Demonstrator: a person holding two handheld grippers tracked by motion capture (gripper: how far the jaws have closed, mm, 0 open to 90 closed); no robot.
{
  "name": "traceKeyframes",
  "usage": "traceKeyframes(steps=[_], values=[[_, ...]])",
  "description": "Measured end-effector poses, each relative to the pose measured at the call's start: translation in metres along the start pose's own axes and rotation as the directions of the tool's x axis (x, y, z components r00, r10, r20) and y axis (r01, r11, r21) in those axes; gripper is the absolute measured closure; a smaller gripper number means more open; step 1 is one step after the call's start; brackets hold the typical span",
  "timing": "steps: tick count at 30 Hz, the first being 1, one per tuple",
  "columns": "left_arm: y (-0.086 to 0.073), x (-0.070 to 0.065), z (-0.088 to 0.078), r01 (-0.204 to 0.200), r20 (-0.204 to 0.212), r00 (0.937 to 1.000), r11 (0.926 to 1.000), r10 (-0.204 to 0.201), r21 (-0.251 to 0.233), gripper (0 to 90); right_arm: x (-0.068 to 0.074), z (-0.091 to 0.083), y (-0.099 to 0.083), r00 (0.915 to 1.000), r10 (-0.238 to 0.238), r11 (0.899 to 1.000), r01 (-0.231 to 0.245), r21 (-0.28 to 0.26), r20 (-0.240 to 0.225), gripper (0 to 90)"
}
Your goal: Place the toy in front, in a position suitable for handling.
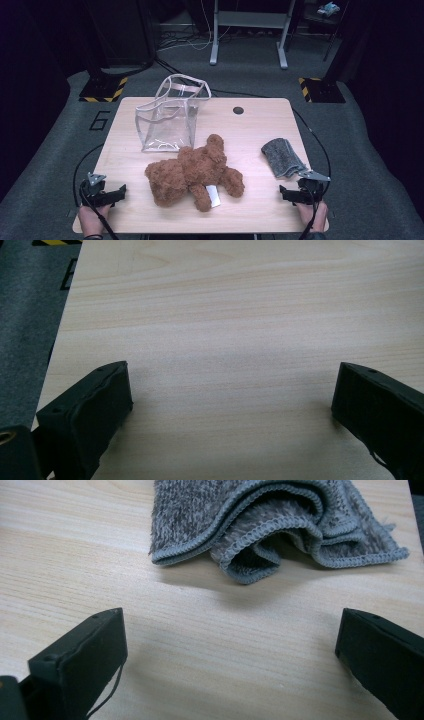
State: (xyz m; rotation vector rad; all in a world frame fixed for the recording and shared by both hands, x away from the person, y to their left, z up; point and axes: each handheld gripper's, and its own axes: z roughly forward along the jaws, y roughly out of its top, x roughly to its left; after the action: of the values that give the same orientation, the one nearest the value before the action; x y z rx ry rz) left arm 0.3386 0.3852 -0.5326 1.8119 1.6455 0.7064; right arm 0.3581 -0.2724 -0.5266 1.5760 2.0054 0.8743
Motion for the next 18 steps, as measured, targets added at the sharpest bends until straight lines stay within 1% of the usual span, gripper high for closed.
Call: traceKeyframes(steps=[2, 4, 5, 6, 7, 8, 12, 13, 14, 15, 16, 17, 18], values=[[0.000, 0.000, 0.000, 0.005, 0.000, 1.0000, 1.0000, -0.005, 0.001, 2.5, 0.001, 0.001, 0.000, 1.0000, 0.000, 1.000, 0.000, 0.002, 0.004, 0.0], [0.000, 0.000, 0.000, 0.002, -0.001, 1.0000, 1.0000, -0.002, 0.000, 2.5, 0.003, 0.002, -0.001, 0.9992, -0.027, 1.000, 0.027, 0.003, 0.029, 0.0], [0.000, 0.000, 0.000, 0.002, -0.001, 1.0000, 1.0000, -0.002, 0.000, 2.5, 0.003, 0.002, -0.002, 0.9994, -0.021, 1.000, 0.021, 0.000, 0.028, 0.0], [0.000, 0.000, 0.000, -0.007, 0.008, 0.9999, 1.0000, 0.007, 0.003, 2.5, 0.002, 0.002, -0.003, 0.9993, -0.030, 1.000, 0.031, -0.007, 0.023, 0.0], [0.000, 0.000, 0.001, -0.012, 0.011, 0.9999, 0.9999, 0.012, -0.004, 2.4, 0.002, 0.003, -0.002, 0.9994, -0.026, 1.000, 0.026, -0.008, 0.022, 0.0], [0.000, 0.000, 0.000, -0.012, 0.017, 0.9998, 0.9999, 0.012, 0.006, 2.4, 0.002, 0.003, -0.002, 0.9995, -0.023, 1.000, 0.023, -0.010, 0.023, 0.0], [0.001, 0.000, 0.000, -0.025, 0.032, 0.9992, 0.9997, 0.024, 0.006, 2.4, 0.002, 0.003, -0.002, 0.9993, -0.028, 1.000, 0.028, -0.008, 0.025, 0.0], [0.001, 0.000, 0.001, -0.034, 0.036, 0.9988, 0.9994, 0.034, -0.001, 2.4, 0.003, 0.003, -0.002, 0.9995, -0.019, 1.000, 0.020, -0.011, 0.026, 0.0], [0.002, 0.002, 0.001, -0.048, 0.053, 0.9975, 0.9988, 0.047, 0.011, 2.4, 0.002, 0.002, -0.003, 0.9994, -0.024, 1.000, 0.025, -0.006, 0.024, 0.0], [0.003, 0.002, 0.001, -0.050, 0.053, 0.9974, 0.9986, 0.048, 0.020, 2.4, 0.003, 0.003, -0.002, 0.9995, -0.025, 1.000, 0.025, -0.006, 0.021, 0.0], [0.006, 0.001, 0.001, -0.047, 0.052, 0.9976, 0.9981, 0.045, 0.040, 2.5, 0.003, 0.003, -0.002, 0.9995, -0.027, 1.000, 0.027, -0.005, 0.017, 0.0], [0.008, 0.002, 0.000, -0.054, 0.055, 0.9972, 0.9961, 0.050, 0.070, 3.2, 0.002, 0.003, -0.002, 0.9990, -0.044, 0.999, 0.044, -0.009, 0.011, 0.0], [0.010, 0.002, 0.000, -0.056, 0.058, 0.9970, 0.9954, 0.051, 0.078, 3.7, 0.002, 0.003, -0.002, 0.9990, -0.043, 0.999, 0.043, -0.009, 0.010, 0.0]])
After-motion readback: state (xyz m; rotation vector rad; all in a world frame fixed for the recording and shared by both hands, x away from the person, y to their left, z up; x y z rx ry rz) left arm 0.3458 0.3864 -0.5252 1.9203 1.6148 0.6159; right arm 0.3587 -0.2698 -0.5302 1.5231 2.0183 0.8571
